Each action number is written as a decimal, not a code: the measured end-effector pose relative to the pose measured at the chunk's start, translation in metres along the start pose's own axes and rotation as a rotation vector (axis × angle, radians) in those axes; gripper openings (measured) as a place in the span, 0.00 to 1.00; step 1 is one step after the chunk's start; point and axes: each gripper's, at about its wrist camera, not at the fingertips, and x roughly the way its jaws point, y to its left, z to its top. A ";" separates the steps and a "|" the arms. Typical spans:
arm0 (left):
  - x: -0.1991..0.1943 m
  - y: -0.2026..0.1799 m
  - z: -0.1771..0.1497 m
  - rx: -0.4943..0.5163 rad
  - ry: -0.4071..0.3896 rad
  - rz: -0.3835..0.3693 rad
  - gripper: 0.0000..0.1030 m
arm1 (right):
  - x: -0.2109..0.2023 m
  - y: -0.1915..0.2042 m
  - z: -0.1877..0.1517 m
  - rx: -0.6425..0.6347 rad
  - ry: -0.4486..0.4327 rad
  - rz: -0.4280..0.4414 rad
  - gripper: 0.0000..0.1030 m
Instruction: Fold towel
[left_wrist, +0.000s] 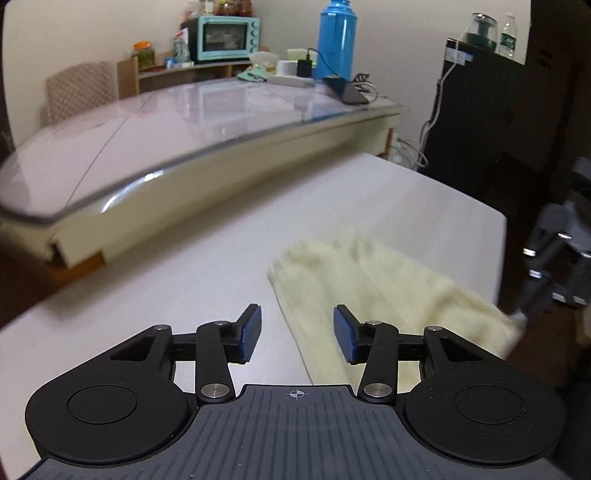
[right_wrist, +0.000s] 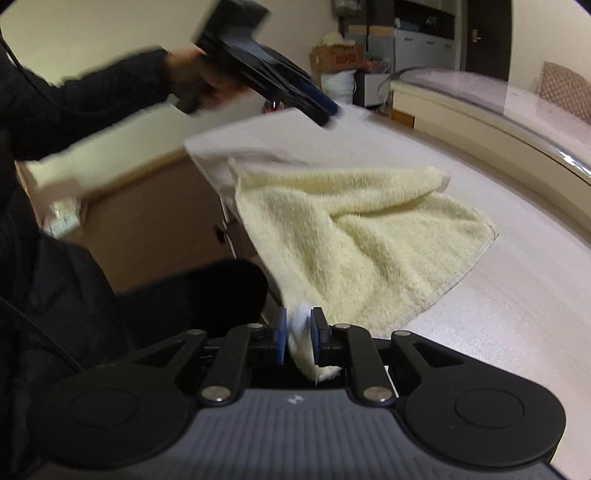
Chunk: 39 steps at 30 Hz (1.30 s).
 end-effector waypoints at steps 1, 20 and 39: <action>0.014 0.002 0.007 0.008 0.011 0.000 0.46 | -0.004 -0.003 0.001 0.013 -0.017 -0.009 0.38; 0.095 -0.016 0.017 0.197 0.143 -0.058 0.08 | -0.013 -0.070 0.014 0.216 -0.107 -0.236 0.53; 0.030 0.003 -0.001 0.136 0.028 0.019 0.07 | 0.103 -0.136 0.095 0.102 -0.033 -0.238 0.52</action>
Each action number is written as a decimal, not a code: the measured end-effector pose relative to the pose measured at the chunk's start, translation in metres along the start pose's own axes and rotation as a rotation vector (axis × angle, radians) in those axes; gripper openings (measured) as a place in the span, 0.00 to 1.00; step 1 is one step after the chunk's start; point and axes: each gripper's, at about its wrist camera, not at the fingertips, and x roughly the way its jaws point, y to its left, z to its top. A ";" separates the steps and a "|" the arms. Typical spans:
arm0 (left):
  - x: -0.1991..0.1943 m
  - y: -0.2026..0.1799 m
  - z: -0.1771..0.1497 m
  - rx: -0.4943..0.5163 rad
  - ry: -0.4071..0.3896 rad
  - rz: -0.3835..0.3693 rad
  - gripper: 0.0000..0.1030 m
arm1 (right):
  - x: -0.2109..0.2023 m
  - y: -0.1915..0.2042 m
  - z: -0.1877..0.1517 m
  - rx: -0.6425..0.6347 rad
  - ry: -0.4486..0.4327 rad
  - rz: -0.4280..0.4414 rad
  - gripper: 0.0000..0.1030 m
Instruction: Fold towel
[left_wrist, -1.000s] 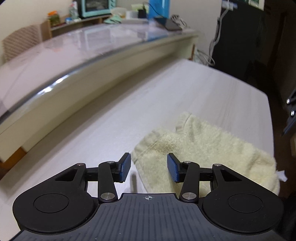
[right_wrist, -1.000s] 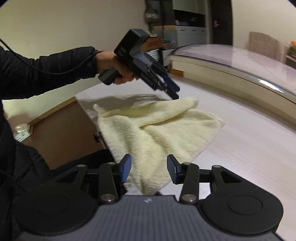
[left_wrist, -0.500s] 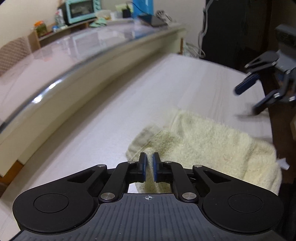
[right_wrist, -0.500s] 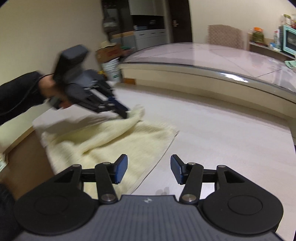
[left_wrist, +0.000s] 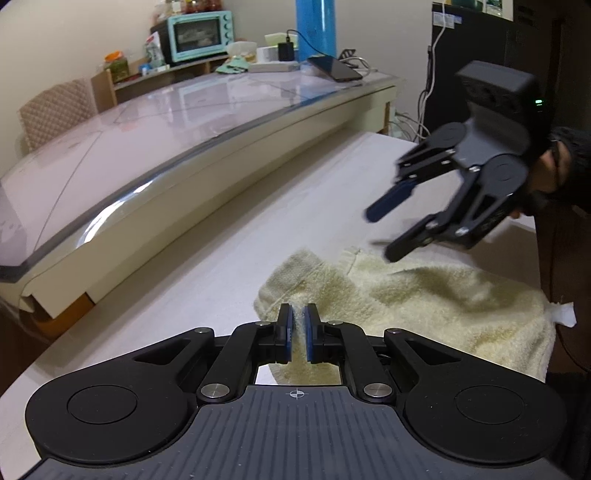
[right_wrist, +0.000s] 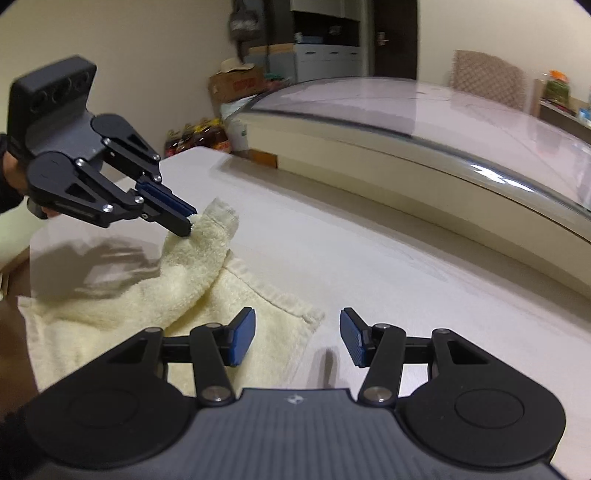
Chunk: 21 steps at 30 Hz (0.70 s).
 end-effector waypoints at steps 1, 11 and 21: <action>0.001 0.001 0.001 0.000 -0.002 -0.002 0.07 | 0.005 0.002 0.002 -0.021 0.008 -0.007 0.51; 0.002 0.004 -0.005 -0.021 -0.024 -0.018 0.07 | 0.025 0.014 0.003 -0.126 0.044 -0.010 0.47; 0.006 0.005 -0.007 -0.041 -0.039 -0.023 0.07 | 0.001 0.018 -0.004 -0.151 0.027 -0.087 0.03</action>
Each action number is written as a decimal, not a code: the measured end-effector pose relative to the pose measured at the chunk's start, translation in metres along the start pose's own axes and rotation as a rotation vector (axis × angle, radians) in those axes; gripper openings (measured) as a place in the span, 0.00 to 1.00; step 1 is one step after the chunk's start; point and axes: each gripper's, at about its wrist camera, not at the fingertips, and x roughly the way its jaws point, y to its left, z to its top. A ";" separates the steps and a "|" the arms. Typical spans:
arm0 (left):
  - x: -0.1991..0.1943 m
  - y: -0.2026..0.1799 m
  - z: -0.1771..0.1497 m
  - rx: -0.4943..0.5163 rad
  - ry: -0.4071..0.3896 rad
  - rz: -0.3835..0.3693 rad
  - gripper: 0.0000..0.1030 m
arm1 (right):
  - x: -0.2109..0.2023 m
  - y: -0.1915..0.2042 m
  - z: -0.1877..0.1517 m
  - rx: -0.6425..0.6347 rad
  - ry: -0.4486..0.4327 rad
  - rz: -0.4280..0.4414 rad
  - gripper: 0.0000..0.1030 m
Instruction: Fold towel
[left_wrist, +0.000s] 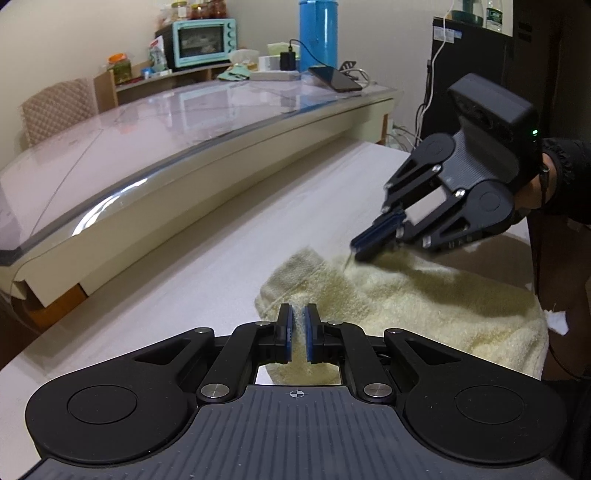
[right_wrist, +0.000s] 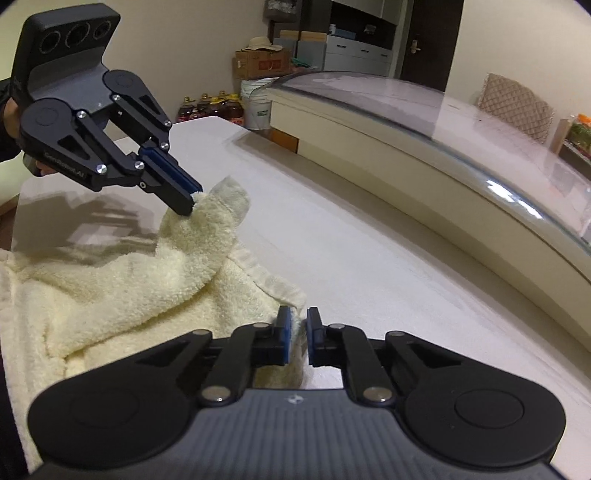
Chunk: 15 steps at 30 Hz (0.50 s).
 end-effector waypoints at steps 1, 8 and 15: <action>0.001 0.000 -0.001 0.000 0.002 0.001 0.07 | -0.005 -0.004 -0.002 0.002 0.006 -0.025 0.03; 0.010 0.006 -0.005 -0.009 0.027 0.028 0.07 | -0.028 -0.036 -0.029 0.043 0.055 -0.175 0.03; 0.021 0.010 -0.005 -0.012 0.061 0.093 0.14 | -0.045 -0.062 -0.053 0.133 0.073 -0.267 0.03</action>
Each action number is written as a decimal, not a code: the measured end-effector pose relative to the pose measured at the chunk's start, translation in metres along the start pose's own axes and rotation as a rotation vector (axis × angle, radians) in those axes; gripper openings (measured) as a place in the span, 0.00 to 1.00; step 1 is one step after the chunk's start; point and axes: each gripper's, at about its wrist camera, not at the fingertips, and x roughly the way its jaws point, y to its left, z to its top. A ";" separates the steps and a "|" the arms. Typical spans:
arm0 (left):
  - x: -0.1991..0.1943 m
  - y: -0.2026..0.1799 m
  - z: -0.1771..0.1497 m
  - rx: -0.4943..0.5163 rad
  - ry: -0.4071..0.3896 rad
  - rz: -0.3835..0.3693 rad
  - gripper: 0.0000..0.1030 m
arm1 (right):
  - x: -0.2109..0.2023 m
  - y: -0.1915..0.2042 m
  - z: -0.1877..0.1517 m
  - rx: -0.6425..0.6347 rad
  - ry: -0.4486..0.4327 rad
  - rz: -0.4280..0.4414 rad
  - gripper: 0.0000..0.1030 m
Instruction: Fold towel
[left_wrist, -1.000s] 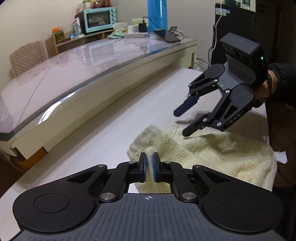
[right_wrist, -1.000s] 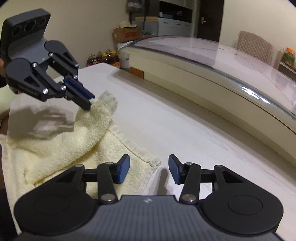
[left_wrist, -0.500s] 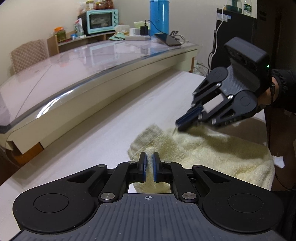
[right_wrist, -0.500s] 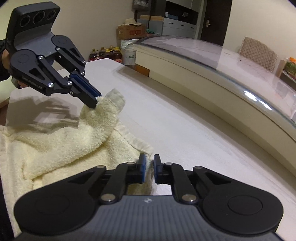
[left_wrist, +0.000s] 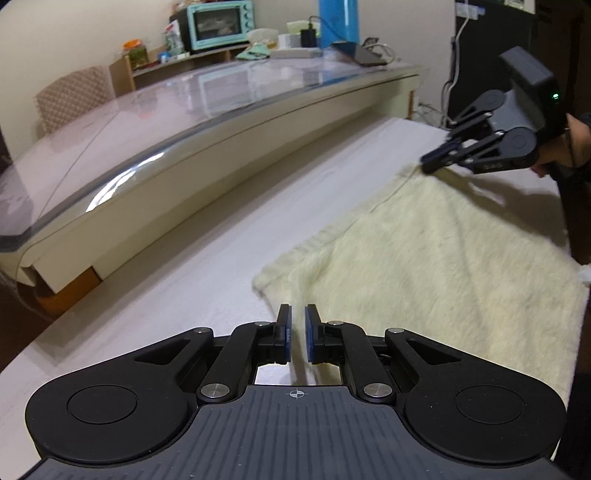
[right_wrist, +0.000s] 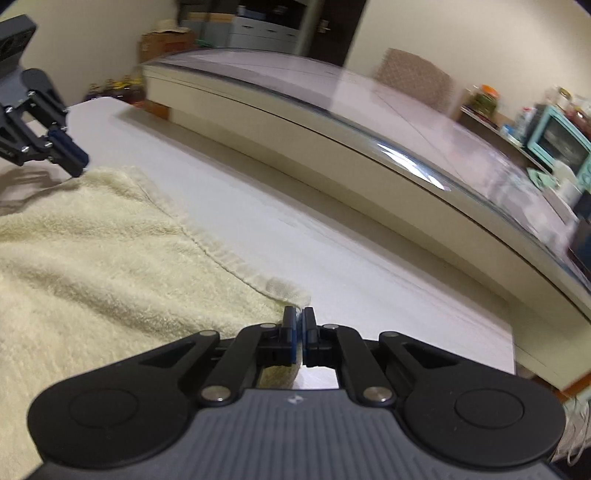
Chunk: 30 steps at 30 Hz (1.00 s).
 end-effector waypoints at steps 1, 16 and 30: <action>0.001 0.002 0.001 -0.013 -0.008 0.011 0.23 | -0.001 -0.001 -0.002 0.005 0.000 0.002 0.03; 0.034 0.005 0.015 0.023 0.014 0.160 0.31 | 0.003 0.001 -0.002 -0.003 -0.015 0.029 0.04; 0.013 0.008 0.007 -0.048 0.018 0.256 0.40 | -0.003 0.002 0.006 -0.009 -0.076 0.036 0.23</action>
